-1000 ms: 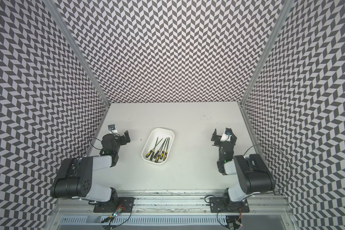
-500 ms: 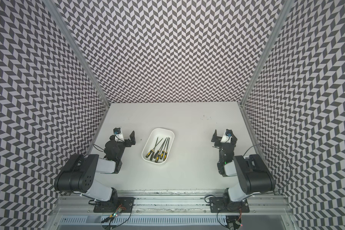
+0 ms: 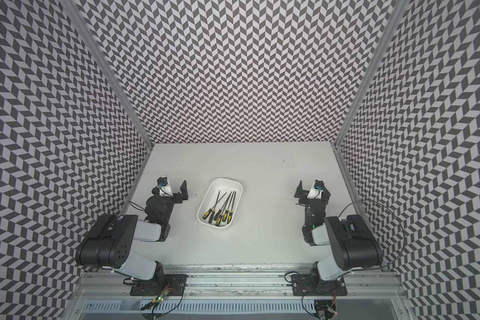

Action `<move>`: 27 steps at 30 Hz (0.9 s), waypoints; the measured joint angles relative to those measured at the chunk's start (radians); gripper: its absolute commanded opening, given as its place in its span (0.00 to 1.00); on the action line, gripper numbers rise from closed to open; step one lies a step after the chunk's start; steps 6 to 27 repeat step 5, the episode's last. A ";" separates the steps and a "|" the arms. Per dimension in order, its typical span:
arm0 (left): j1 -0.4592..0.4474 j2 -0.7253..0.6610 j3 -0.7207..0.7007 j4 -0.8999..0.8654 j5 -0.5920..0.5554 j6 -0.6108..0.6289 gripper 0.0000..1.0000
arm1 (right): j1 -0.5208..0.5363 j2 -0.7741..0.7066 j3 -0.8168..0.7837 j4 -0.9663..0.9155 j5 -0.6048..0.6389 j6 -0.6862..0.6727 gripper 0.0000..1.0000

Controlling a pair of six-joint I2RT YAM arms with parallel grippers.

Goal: Put the file tool into the storage box
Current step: Reset both arms

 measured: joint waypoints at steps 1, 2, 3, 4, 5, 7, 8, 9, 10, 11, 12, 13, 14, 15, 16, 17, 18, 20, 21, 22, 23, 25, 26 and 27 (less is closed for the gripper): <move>0.004 0.001 0.001 -0.001 0.005 0.000 1.00 | 0.000 0.000 0.000 0.000 0.000 0.000 0.99; 0.010 0.002 0.004 -0.002 0.010 0.000 1.00 | 0.000 0.000 0.000 0.000 0.000 0.000 1.00; 0.012 0.004 0.006 -0.002 0.015 0.000 1.00 | 0.000 0.000 0.000 0.000 0.000 0.000 0.99; 0.014 0.005 0.007 -0.003 0.018 0.000 1.00 | 0.000 0.000 0.000 0.000 0.000 0.000 0.99; 0.016 0.005 0.007 -0.003 0.019 0.000 1.00 | 0.000 0.000 0.000 0.000 0.000 0.000 0.99; 0.016 0.005 0.007 -0.003 0.019 0.000 1.00 | 0.000 0.000 0.000 0.000 0.000 0.000 0.99; 0.016 0.005 0.007 -0.003 0.019 0.000 1.00 | 0.000 0.000 0.000 0.000 0.000 0.000 0.99; 0.016 0.005 0.007 -0.003 0.019 0.000 1.00 | 0.000 0.000 0.000 0.000 0.000 0.000 0.99; 0.016 0.005 0.007 -0.003 0.019 0.000 1.00 | 0.000 0.000 0.000 0.000 0.000 0.000 0.99; 0.016 0.005 0.007 -0.003 0.019 0.000 1.00 | 0.000 0.000 0.000 0.000 0.000 0.000 0.99; 0.016 0.005 0.007 -0.003 0.019 0.000 1.00 | 0.000 0.000 0.000 0.000 0.000 0.000 0.99; 0.016 0.005 0.007 -0.003 0.019 0.000 1.00 | 0.000 0.000 0.000 0.000 0.000 0.000 0.99; 0.016 0.005 0.007 -0.003 0.019 0.000 1.00 | 0.000 0.000 0.000 0.000 0.000 0.000 0.99; 0.016 0.005 0.007 -0.003 0.019 0.000 1.00 | 0.000 0.000 0.000 0.000 0.000 0.000 0.99; 0.016 0.005 0.007 -0.003 0.019 0.000 1.00 | 0.000 0.000 0.000 0.000 0.000 0.000 0.99; 0.016 0.005 0.007 -0.003 0.019 0.000 1.00 | 0.000 0.000 0.000 0.000 0.000 0.000 0.99; 0.016 0.005 0.007 -0.003 0.019 0.000 1.00 | 0.000 0.000 0.000 0.000 0.000 0.000 0.99; 0.016 0.005 0.007 -0.003 0.019 0.000 1.00 | 0.000 0.000 0.000 0.000 0.000 0.000 0.99; 0.016 0.005 0.007 -0.003 0.019 0.000 1.00 | 0.000 0.000 0.000 0.000 0.000 0.000 0.99; 0.016 0.005 0.007 -0.003 0.019 0.000 1.00 | 0.000 0.000 0.000 0.000 0.000 0.000 0.99; 0.016 0.005 0.007 -0.003 0.019 0.000 1.00 | 0.000 0.000 0.000 0.000 0.000 0.000 0.99; 0.016 0.005 0.007 -0.003 0.019 0.000 1.00 | 0.000 0.000 0.000 0.000 0.000 0.000 0.99; 0.016 0.005 0.007 -0.003 0.019 0.000 1.00 | 0.000 0.000 0.000 0.000 0.000 0.000 0.99; 0.016 0.005 0.007 -0.003 0.019 0.000 1.00 | 0.000 0.000 0.000 0.000 0.000 0.000 0.99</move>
